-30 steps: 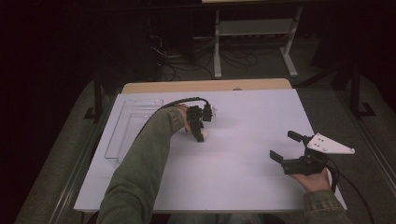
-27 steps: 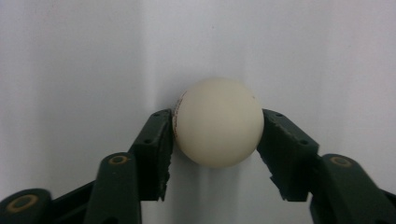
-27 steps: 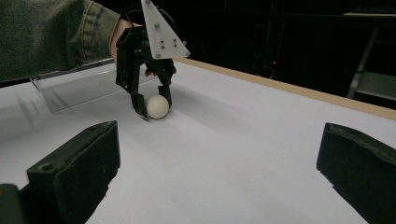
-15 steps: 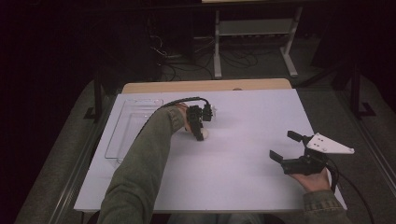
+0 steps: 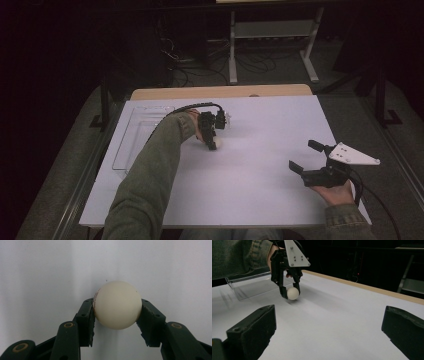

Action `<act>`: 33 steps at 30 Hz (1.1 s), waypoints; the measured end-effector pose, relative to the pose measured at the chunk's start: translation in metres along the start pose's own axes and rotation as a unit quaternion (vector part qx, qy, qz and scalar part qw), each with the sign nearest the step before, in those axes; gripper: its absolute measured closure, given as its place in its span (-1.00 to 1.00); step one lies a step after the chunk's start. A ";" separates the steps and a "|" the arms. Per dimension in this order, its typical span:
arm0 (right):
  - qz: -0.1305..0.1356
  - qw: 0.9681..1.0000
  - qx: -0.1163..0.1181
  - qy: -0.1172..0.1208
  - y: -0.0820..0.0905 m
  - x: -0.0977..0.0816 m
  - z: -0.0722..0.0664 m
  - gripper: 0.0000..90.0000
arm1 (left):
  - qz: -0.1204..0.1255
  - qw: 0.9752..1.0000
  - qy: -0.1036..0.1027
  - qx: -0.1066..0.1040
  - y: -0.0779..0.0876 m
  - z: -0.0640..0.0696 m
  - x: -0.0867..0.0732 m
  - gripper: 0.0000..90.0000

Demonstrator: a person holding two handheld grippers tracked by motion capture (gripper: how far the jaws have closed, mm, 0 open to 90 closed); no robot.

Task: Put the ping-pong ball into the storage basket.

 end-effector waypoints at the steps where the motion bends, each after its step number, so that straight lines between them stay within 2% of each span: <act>1: 0.000 1.000 0.000 0.000 0.000 0.000 0.000 -1.00 | -0.001 1.000 -0.001 0.000 0.000 0.001 0.000 0.13; 6: 0.001 1.000 -0.001 -0.001 0.000 0.000 -0.001 -1.00 | 0.002 1.000 -0.004 0.006 0.006 0.003 0.003 0.13; 22: 0.000 1.000 0.003 0.004 0.000 0.001 -0.003 -1.00 | -0.002 1.000 -0.006 0.015 0.029 0.013 -0.004 0.13; 33: -0.002 1.000 0.006 0.004 -0.001 0.001 -0.004 -1.00 | -0.014 1.000 -0.004 0.016 0.042 0.021 -0.008 0.13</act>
Point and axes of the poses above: each handheld gripper's, and its own axes: y roughly backward along the jaws, x roughly out of its top, z roughly to its right, the point moved 8 cm from there along -y, roughly forward along the jaws, and after that the axes turned 8 degrees about -y, right-handed, at the moved point
